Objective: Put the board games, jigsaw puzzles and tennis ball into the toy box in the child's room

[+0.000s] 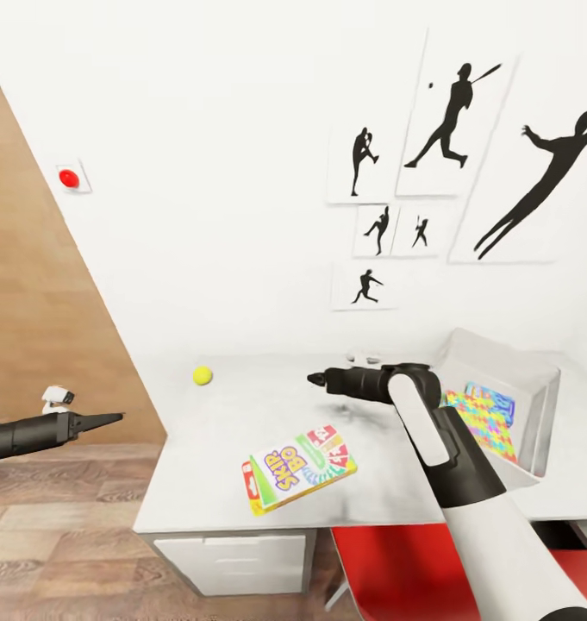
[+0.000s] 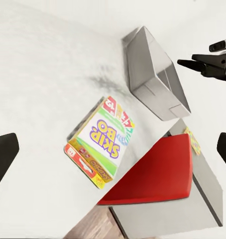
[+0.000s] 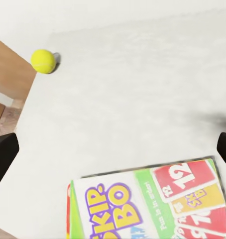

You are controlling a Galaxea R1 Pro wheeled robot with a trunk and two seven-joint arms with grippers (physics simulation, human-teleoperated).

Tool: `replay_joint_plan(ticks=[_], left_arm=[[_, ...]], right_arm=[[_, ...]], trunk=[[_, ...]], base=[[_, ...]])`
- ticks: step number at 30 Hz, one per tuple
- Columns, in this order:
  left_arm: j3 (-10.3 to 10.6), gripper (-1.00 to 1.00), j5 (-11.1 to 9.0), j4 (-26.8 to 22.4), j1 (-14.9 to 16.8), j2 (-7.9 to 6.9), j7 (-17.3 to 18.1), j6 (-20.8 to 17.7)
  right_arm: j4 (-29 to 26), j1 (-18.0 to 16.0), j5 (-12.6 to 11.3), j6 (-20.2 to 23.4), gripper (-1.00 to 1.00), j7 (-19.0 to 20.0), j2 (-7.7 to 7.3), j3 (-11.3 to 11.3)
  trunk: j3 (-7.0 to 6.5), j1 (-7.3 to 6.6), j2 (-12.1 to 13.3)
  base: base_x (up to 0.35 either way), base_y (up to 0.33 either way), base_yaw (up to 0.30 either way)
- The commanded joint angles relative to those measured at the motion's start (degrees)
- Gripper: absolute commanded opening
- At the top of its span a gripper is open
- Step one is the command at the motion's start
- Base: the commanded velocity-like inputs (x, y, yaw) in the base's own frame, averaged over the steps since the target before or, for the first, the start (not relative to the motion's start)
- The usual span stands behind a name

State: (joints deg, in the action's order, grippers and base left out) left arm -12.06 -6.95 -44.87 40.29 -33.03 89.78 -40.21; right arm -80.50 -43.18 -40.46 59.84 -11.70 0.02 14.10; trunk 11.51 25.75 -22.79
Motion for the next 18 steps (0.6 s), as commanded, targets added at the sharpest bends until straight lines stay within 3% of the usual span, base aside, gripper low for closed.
replay_joint_plan(ticks=[1,11,18], left_arm=[[0.02,1.0,0.01,0.01,0.05,-0.02,0.22,-0.6],[0.02,1.0,0.01,0.01,0.05,-0.02,0.22,-0.58],[0.02,1.0,0.01,-0.01,0.05,0.06,0.22,-0.61]], right_arm=[[0.07,-0.06,-0.61,0.16,1.0,-0.81,0.02,0.1],[3.92,-0.09,-0.57,0.16,1.0,-2.43,-0.02,0.39],[5.08,-0.06,-0.58,0.16,1.0,-3.35,-0.88,0.01]], trunk=[[0.19,0.03,-0.12],[1.01,0.03,-0.12],[1.58,0.03,-0.12]], base=[[0.01,0.007,0.159],[0.003,0.002,0.106],[0.0,0.0,-0.019]])
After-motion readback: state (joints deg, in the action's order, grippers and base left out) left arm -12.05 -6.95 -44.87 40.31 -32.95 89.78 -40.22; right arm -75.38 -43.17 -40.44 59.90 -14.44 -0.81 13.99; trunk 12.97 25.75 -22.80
